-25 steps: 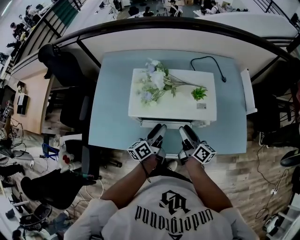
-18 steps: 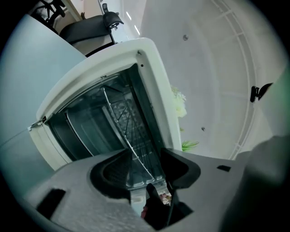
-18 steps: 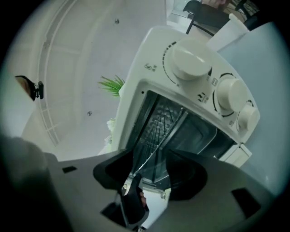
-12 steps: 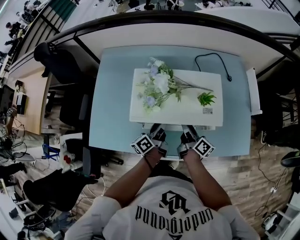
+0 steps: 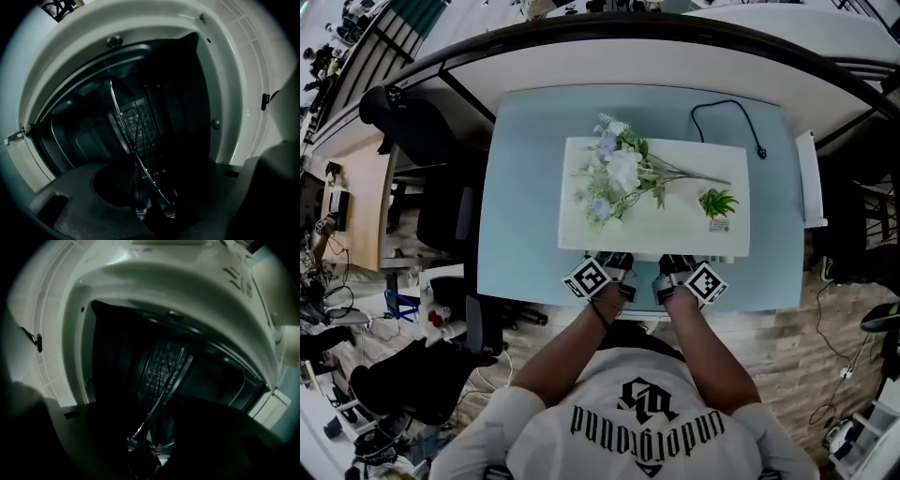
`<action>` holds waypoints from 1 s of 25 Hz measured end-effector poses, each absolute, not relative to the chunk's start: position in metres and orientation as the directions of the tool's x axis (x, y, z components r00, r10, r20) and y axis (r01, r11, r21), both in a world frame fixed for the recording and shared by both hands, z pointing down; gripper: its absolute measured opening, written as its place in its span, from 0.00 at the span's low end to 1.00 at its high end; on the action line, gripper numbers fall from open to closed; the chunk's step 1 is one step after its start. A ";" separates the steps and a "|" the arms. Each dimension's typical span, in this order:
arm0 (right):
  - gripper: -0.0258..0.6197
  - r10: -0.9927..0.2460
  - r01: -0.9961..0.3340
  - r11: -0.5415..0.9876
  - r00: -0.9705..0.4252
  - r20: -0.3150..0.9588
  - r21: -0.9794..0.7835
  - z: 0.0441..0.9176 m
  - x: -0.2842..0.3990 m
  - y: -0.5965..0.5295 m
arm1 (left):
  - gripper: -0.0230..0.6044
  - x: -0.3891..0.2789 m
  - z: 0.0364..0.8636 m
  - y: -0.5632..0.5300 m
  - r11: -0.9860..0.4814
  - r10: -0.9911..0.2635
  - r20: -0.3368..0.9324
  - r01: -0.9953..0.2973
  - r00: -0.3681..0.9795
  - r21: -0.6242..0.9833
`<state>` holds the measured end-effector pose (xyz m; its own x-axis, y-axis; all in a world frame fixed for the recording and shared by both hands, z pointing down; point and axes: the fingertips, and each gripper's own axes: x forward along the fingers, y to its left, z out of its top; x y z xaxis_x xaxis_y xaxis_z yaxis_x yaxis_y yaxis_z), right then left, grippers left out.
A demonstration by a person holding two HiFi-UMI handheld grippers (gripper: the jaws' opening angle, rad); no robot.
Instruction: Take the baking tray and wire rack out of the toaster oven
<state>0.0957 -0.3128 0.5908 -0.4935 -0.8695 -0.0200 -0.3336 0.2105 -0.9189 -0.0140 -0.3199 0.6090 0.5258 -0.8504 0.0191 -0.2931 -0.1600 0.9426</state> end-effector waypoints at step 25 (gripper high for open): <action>0.06 -0.884 -0.352 0.142 -0.465 0.041 -0.925 0.605 0.099 -0.304 | 0.04 -0.016 0.616 -0.313 -0.129 -0.859 0.050 -0.311 0.510 0.942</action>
